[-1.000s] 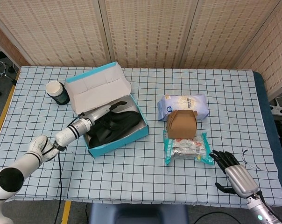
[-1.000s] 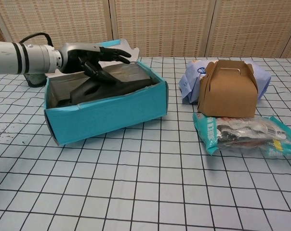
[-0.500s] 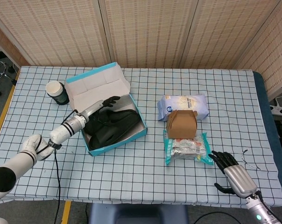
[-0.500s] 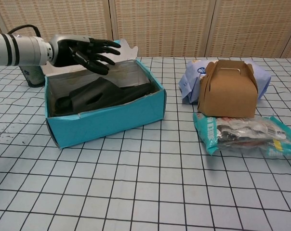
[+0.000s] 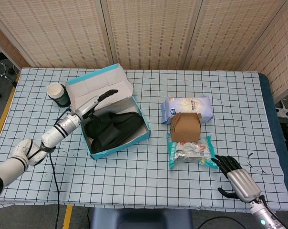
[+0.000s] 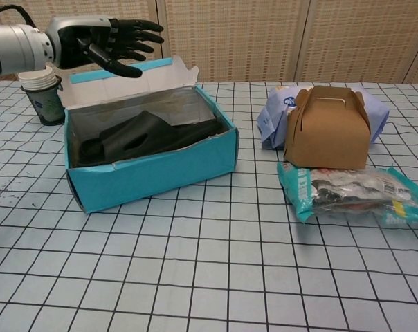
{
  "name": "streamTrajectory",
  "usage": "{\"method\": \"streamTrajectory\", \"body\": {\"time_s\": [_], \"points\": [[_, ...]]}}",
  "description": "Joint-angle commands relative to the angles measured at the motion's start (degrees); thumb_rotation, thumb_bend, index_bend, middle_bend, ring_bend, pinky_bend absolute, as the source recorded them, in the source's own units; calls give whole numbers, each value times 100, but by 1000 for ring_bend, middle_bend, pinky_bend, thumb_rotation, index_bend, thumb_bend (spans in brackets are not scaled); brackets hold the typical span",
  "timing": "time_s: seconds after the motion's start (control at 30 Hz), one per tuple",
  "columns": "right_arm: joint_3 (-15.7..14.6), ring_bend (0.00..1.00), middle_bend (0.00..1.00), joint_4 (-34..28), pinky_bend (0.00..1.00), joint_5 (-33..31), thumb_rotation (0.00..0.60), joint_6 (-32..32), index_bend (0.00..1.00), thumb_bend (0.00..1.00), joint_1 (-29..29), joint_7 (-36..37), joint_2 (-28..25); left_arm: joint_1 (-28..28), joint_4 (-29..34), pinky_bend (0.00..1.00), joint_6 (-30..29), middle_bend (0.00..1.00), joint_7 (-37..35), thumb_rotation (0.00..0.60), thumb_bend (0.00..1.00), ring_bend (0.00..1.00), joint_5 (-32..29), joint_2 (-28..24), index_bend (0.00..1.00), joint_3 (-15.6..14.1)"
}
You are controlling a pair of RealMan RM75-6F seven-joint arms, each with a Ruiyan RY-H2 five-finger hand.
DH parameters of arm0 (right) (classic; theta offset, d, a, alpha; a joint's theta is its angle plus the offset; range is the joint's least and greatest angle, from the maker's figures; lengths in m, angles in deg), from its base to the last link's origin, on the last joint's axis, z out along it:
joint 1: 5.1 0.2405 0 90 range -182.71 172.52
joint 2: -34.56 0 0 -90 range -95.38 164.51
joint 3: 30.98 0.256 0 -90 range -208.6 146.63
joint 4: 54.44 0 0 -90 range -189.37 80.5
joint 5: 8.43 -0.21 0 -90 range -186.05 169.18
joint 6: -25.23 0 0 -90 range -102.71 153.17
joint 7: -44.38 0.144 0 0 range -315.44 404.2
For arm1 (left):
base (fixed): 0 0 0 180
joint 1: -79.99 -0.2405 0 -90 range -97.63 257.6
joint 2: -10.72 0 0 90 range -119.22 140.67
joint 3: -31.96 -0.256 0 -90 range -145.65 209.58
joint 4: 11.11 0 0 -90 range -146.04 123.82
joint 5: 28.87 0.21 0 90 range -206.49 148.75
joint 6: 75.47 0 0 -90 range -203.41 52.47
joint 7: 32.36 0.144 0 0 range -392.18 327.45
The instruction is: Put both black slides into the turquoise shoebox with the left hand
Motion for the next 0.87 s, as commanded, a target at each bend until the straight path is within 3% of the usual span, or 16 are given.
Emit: {"method": "streamTrajectory", "body": {"time_s": [0.03,0.17,0.27,0.37,0.5,0.57,0.67,0.87], "points": [[31,0,0,26,0,9,600,-97,0,165,-42,-123,61,-867,1330,0,-818,0,1784,600,302,0,-222,-753,0,-35],[31,0,0,25,0,22,600,-132,0,165,-68,-215,125,-1968,2653,0,-1729,0,3712,600,330,0,-492,-1413,0,-325],[11,0,0,22,0,30,600,-86,0,165,-56,-243,141,-2816,3273,0,-2564,0,4946,600,329,0,-609,-1617,0,-539],[-36,0,0,6,0,85,600,-39,0,165,-40,-241,136,-3549,3469,0,-3388,0,5918,600,329,0,-740,-1540,0,-554],[-87,0,0,-15,0,187,600,-83,0,165,-51,-206,95,-4293,3157,0,-4402,0,6824,600,330,0,-940,-1155,0,-278],[-70,0,0,11,0,204,600,-198,0,165,-102,-282,103,-4531,2824,0,-4602,0,7322,600,329,0,-1067,-920,0,-167],[31,0,0,68,0,137,600,-425,0,165,-221,-618,205,-4608,2663,0,-4278,0,7896,600,332,0,-1154,-856,0,-201],[157,0,0,55,0,65,600,-839,0,166,-439,-931,346,-4644,2768,0,-4132,0,8027,600,336,0,-1005,-846,0,0]]}}
